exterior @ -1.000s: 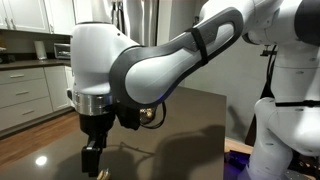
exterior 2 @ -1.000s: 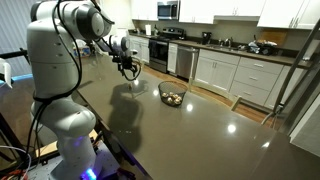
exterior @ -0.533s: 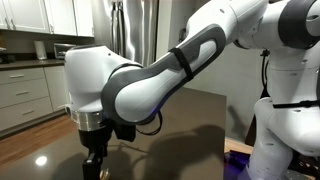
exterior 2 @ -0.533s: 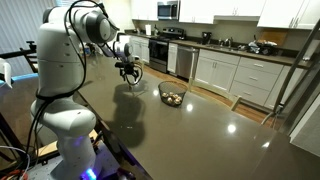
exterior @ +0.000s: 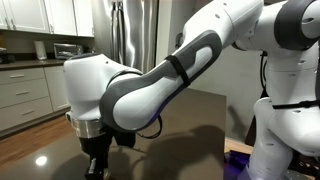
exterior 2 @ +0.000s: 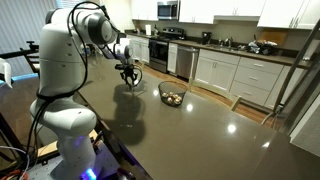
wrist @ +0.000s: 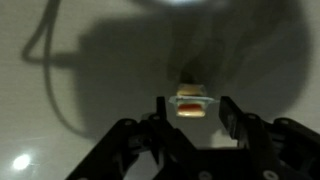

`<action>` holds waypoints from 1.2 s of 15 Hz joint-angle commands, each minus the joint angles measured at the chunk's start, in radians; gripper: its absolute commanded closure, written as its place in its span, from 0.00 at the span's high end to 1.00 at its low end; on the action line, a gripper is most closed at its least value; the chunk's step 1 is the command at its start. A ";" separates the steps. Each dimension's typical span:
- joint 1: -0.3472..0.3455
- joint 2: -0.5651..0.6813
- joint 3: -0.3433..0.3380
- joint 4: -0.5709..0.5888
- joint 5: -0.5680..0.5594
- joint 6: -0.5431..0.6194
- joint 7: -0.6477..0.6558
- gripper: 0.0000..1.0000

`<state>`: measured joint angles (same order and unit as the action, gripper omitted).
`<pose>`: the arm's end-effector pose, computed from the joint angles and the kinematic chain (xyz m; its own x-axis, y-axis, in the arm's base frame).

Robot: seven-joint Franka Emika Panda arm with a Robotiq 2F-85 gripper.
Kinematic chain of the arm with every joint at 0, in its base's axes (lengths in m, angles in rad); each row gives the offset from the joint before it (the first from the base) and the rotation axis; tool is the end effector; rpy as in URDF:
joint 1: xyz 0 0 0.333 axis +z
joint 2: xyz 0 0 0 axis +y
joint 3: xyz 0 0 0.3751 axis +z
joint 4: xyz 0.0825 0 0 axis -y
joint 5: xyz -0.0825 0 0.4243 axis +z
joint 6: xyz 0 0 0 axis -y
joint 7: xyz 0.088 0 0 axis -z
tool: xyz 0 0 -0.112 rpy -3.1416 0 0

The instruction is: Put the green object in the bowl

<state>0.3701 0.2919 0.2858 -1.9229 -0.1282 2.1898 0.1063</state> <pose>0.5333 0.3902 0.3727 0.8176 0.5758 -0.0091 0.5758 -0.8172 0.0234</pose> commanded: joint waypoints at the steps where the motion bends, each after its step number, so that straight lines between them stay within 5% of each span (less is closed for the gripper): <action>1: 0.014 0.007 -0.011 0.024 -0.024 -0.016 0.034 0.29; 4: 0.010 -0.001 -0.014 0.024 -0.020 -0.026 0.027 0.11; 18: -0.071 -0.252 -0.044 0.034 -0.001 -0.299 -0.009 0.12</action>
<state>0.3330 0.1166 0.2565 -1.8753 -0.1274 1.9430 0.1068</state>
